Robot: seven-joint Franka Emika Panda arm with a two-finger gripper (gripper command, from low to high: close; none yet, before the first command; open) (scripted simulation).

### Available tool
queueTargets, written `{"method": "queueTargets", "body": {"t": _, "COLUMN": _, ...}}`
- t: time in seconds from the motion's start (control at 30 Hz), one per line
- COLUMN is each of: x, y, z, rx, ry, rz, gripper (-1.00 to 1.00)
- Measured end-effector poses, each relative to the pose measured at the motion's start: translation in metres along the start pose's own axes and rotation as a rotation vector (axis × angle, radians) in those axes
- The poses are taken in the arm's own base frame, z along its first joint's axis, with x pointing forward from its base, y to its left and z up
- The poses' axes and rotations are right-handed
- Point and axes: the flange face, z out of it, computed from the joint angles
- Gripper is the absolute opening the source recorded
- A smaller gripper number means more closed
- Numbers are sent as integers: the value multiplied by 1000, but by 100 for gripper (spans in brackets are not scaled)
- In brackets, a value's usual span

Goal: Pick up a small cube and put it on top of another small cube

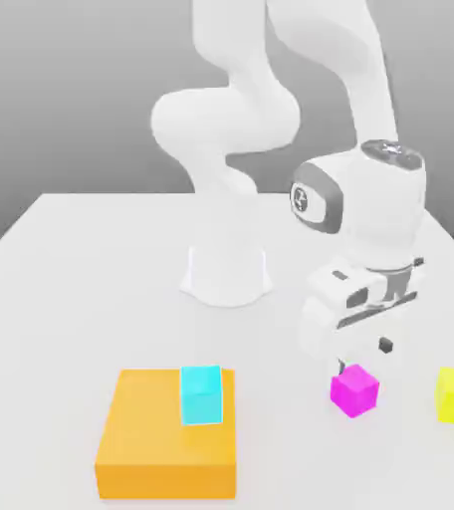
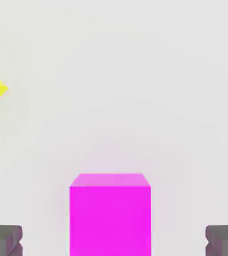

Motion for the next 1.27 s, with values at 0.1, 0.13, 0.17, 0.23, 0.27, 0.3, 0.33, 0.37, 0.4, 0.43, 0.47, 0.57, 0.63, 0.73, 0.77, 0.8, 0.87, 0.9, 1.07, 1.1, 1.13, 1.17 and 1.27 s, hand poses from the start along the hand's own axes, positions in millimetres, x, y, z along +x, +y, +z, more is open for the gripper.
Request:
{"method": "queueTargets", "body": {"t": 0.1, "x": -1, "y": 1, "z": 29, "rx": -2, "ry": -1, "rz": -1, "gripper": 0}}
{"method": "queueTargets", "body": {"t": 0.13, "x": -2, "y": 2, "z": 34, "rx": -3, "ry": -1, "rz": -2, "gripper": -100}}
{"method": "queueTargets", "body": {"t": 0.17, "x": -2, "y": 2, "z": 34, "rx": -3, "ry": -1, "rz": -2, "gripper": -100}}
{"method": "queueTargets", "body": {"t": 0.23, "x": -2, "y": 2, "z": 34, "rx": -3, "ry": -1, "rz": -2, "gripper": -100}}
{"method": "queueTargets", "body": {"t": 0.27, "x": -2, "y": 2, "z": 34, "rx": -2, "ry": -1, "rz": -1, "gripper": -100}}
{"method": "queueTargets", "body": {"t": 0.3, "x": -2, "y": 2, "z": 34, "rx": -2, "ry": -1, "rz": -1, "gripper": -100}}
{"method": "queueTargets", "body": {"t": 0.33, "x": -2, "y": 2, "z": 36, "rx": -3, "ry": 0, "rz": -2, "gripper": -100}}
{"method": "queueTargets", "body": {"t": 0.37, "x": -2, "y": 2, "z": 33, "rx": -3, "ry": -1, "rz": -2, "gripper": -100}}
{"method": "queueTargets", "body": {"t": 0.4, "x": -1, "y": 1, "z": 26, "rx": -2, "ry": -1, "rz": -1, "gripper": -100}}
{"method": "queueTargets", "body": {"t": 0.43, "x": -1, "y": 1, "z": 18, "rx": -1, "ry": -1, "rz": -1, "gripper": -100}}
{"method": "queueTargets", "body": {"t": 0.47, "x": -1, "y": 0, "z": 10, "rx": -1, "ry": -1, "rz": -1, "gripper": -100}}
{"method": "queueTargets", "body": {"t": 0.57, "x": -1, "y": 1, "z": -17, "rx": -3, "ry": 0, "rz": -1, "gripper": -100}}
{"method": "queueTargets", "body": {"t": 0.63, "x": 20, "y": 20, "z": -36, "rx": -10, "ry": 5, "rz": 59, "gripper": -100}}
{"method": "queueTargets", "body": {"t": 0.73, "x": 67, "y": 67, "z": -69, "rx": -21, "ry": 12, "rz": 189, "gripper": -100}}
{"method": "queueTargets", "body": {"t": 0.77, "x": 79, "y": 82, "z": -81, "rx": -23, "ry": 13, "rz": 225, "gripper": -100}}
{"method": "queueTargets", "body": {"t": 0.8, "x": 90, "y": 99, "z": -93, "rx": -23, "ry": 12, "rz": 261, "gripper": -100}}
{"method": "queueTargets", "body": {"t": 0.87, "x": 111, "y": 139, "z": -118, "rx": -17, "ry": 8, "rz": 348, "gripper": -100}}
{"method": "queueTargets", "body": {"t": 0.9, "x": 119, "y": 161, "z": -131, "rx": -12, "ry": 5, "rz": 393, "gripper": -100}}
{"method": "queueTargets", "body": {"t": 1.07, "x": 128, "y": 190, "z": -98, "rx": -2, "ry": -1, "rz": 450, "gripper": -100}}
{"method": "queueTargets", "body": {"t": 1.1, "x": 128, "y": 191, "z": -88, "rx": -3, "ry": 0, "rz": 451, "gripper": 100}}
{"method": "queueTargets", "body": {"t": 1.13, "x": 128, "y": 191, "z": -88, "rx": -3, "ry": -1, "rz": 451, "gripper": 100}}
{"method": "queueTargets", "body": {"t": 1.17, "x": 128, "y": 191, "z": -88, "rx": -3, "ry": -1, "rz": 451, "gripper": 100}}
{"method": "queueTargets", "body": {"t": 1.27, "x": 128, "y": 191, "z": -88, "rx": -3, "ry": -1, "rz": 451, "gripper": 100}}
